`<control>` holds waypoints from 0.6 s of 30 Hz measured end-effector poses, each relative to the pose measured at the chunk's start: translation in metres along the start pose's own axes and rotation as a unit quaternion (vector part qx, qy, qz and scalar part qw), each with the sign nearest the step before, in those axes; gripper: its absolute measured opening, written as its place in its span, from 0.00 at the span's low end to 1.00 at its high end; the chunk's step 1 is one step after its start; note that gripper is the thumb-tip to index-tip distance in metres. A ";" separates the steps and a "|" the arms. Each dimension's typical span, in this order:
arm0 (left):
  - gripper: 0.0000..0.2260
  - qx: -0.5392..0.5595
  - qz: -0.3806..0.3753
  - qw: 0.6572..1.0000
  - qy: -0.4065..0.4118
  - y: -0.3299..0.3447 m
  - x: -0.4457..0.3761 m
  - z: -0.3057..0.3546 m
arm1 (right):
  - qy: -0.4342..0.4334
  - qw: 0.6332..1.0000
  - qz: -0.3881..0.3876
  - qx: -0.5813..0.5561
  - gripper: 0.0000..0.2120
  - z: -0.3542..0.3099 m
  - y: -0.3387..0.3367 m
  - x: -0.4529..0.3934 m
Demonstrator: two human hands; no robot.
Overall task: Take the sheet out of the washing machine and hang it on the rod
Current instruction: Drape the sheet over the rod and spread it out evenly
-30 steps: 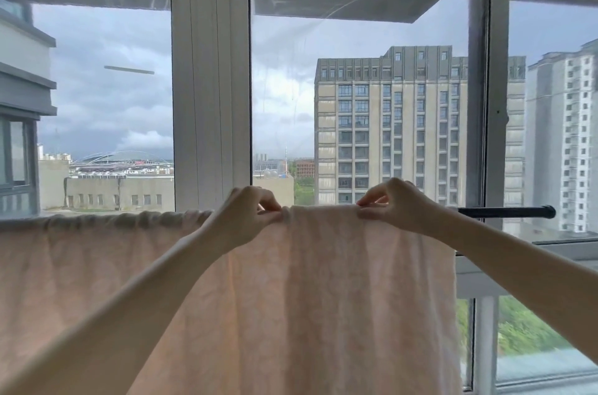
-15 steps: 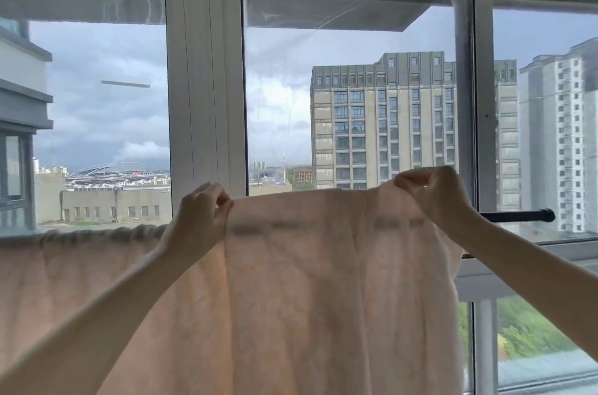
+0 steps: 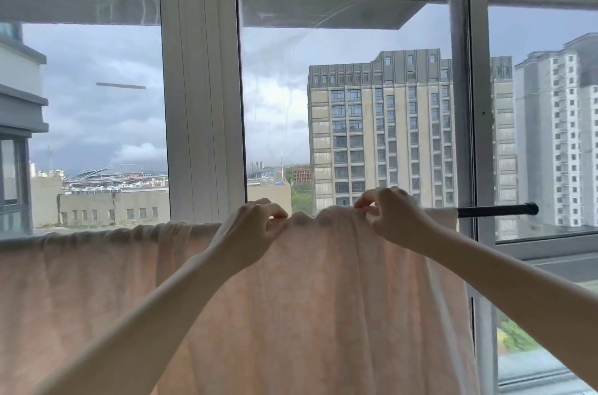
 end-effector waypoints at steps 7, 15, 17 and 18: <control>0.04 -0.032 0.065 0.996 -0.048 -0.012 0.002 -0.022 | 0.014 1.000 0.012 0.004 0.10 0.023 -0.009 0.009; 0.08 -0.120 0.125 0.966 -0.192 -0.043 0.012 -0.061 | -0.005 0.997 0.069 0.018 0.05 0.016 -0.021 0.007; 0.11 -0.067 0.084 0.990 -0.095 -0.026 0.003 -0.034 | -0.015 0.997 0.074 0.013 0.05 0.009 -0.021 0.006; 0.10 -0.041 0.059 0.996 -0.049 -0.016 0.000 -0.019 | -0.022 0.997 0.069 0.014 0.05 0.005 -0.018 0.006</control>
Point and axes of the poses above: each hand's wrist, its own x-axis away from the middle knuckle, its own y-axis out of the palm, z = x × y, the point moved 8 cm from there along -x, towards the middle knuckle, and after that the axes turned 10 degrees about -z, right-handed, at the moved point
